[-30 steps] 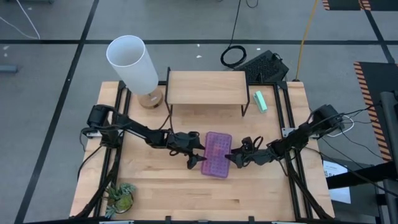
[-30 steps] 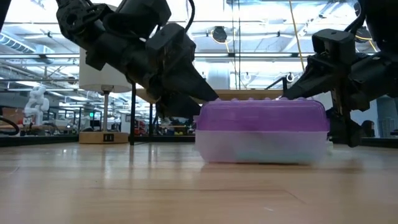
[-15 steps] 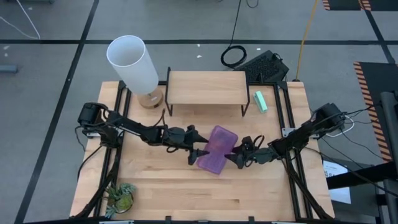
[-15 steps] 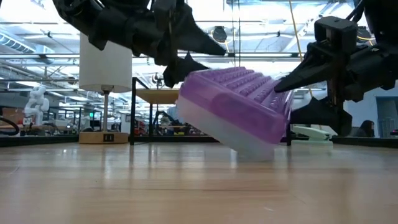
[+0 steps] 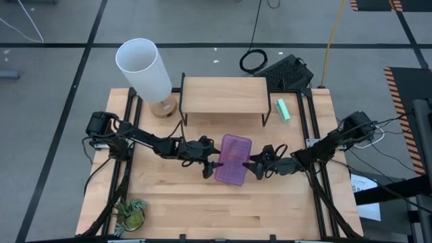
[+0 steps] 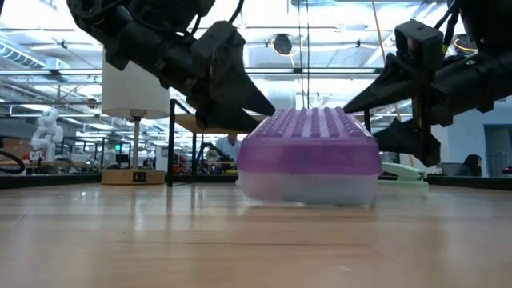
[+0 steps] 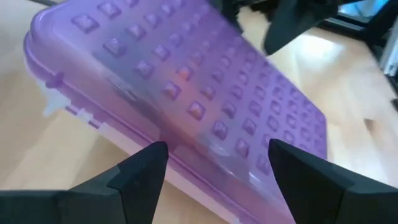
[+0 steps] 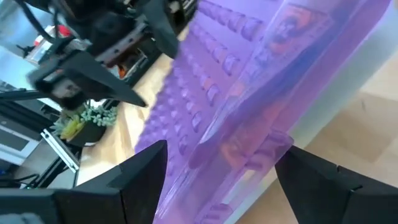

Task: Pack school essentials
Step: Put the violet supply box on the shelf

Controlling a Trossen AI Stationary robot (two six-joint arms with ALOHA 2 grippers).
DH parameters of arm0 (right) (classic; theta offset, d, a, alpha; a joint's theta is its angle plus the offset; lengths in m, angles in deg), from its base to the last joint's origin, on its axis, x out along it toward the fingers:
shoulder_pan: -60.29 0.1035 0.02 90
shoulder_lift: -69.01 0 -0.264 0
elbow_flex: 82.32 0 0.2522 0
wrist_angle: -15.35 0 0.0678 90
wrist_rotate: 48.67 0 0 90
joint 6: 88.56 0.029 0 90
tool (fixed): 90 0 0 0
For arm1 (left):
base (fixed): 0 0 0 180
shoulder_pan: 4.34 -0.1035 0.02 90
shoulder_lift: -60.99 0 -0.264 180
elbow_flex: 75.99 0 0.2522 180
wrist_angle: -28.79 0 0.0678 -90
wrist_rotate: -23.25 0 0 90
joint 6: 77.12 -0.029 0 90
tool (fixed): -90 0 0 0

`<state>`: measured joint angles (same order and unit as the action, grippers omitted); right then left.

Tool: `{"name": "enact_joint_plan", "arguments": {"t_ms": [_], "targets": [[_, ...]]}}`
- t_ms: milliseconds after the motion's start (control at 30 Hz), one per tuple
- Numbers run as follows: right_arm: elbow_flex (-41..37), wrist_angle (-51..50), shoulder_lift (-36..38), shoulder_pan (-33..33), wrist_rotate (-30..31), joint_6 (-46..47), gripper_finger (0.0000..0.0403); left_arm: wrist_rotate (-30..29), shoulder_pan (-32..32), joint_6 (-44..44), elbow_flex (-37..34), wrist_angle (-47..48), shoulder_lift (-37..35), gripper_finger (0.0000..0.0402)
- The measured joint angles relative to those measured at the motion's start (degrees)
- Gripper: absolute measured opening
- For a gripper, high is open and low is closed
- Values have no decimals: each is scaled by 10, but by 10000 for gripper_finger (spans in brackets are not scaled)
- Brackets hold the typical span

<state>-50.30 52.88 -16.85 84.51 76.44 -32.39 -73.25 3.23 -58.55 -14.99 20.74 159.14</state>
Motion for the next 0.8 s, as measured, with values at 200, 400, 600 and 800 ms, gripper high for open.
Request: {"name": "enact_joint_plan", "arguments": {"t_ms": [200, 400, 600, 800], "targets": [[2, -2, 1, -8, -9, 2, 281, -45, -1, 3, 0, 25, 0, 282], [5, -83, 1, -12, -8, 102, 282, -45, -4, 36, 2, 73, 0, 282], [4, -181, 1, -11, -9, 174, 312, -42, -9, 42, 3, 89, 12, 282], [2, -204, 1, -15, -13, 239, 364, -20, -13, 56, 3, 64, 45, 282]]}}
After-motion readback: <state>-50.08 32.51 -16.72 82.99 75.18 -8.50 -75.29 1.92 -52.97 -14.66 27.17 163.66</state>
